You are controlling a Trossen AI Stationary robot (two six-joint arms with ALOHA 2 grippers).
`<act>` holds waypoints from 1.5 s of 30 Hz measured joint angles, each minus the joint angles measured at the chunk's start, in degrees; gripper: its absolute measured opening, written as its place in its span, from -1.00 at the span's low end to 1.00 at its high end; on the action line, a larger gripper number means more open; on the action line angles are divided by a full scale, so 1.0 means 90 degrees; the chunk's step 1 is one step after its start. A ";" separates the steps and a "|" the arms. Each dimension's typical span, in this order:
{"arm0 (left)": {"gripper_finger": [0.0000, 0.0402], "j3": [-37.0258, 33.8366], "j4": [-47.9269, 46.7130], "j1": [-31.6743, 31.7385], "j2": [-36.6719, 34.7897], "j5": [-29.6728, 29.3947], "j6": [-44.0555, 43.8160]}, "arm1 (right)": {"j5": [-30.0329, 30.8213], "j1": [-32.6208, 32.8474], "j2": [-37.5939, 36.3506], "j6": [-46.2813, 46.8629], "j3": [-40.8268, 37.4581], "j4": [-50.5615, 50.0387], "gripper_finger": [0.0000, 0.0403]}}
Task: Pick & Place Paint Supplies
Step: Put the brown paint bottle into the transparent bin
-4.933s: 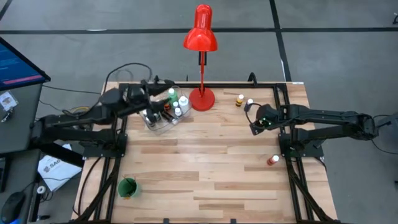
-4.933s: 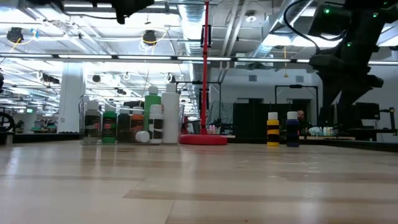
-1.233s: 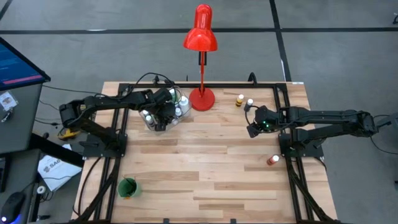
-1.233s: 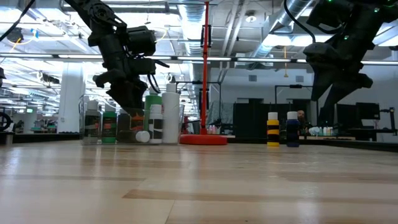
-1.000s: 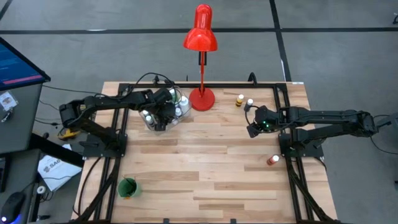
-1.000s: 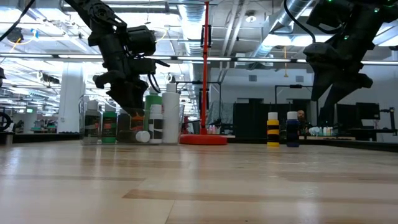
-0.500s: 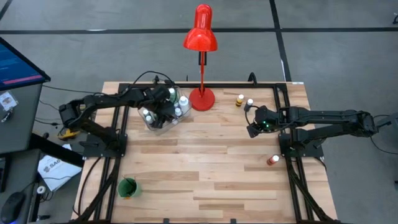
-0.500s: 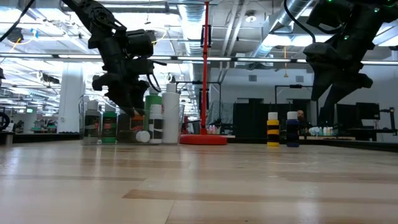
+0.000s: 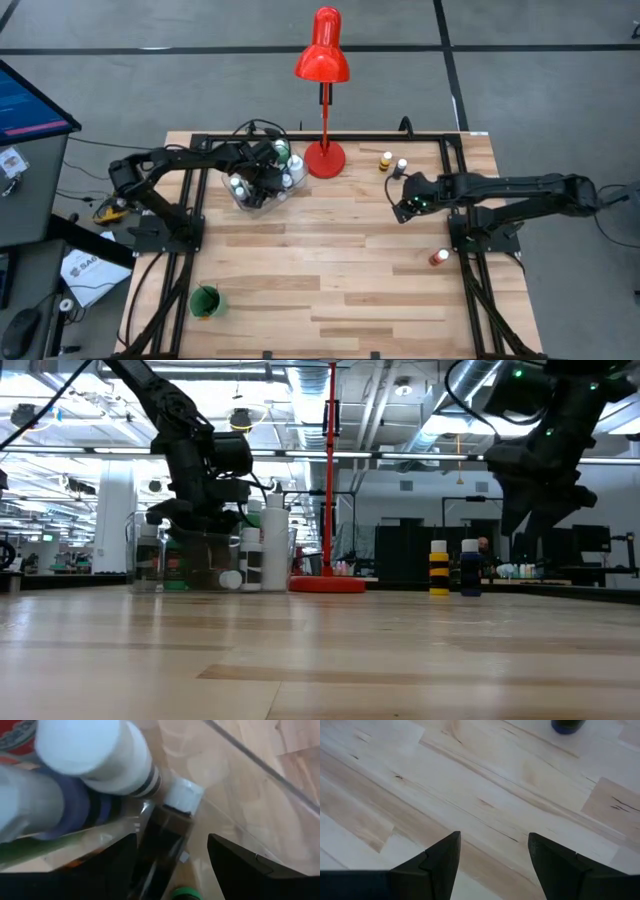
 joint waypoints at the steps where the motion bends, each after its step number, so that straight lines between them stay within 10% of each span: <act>1: 0.18 0.0006 0.0001 -0.0005 0.0018 0.0004 0.0010 | 0.0000 0.0000 0.0073 0.0000 0.0000 0.0046 0.13; 27: -0.54 -0.0034 -0.0080 -0.0226 -0.0491 -0.0241 0.0080 | -0.0192 0.0000 0.0302 -0.0289 0.0000 0.0659 0.13; 45: 0.14 -0.0017 -0.0385 -0.0260 -0.0706 0.0126 0.0527 | -0.0222 0.0001 0.0302 -0.0287 0.0000 0.0663 0.13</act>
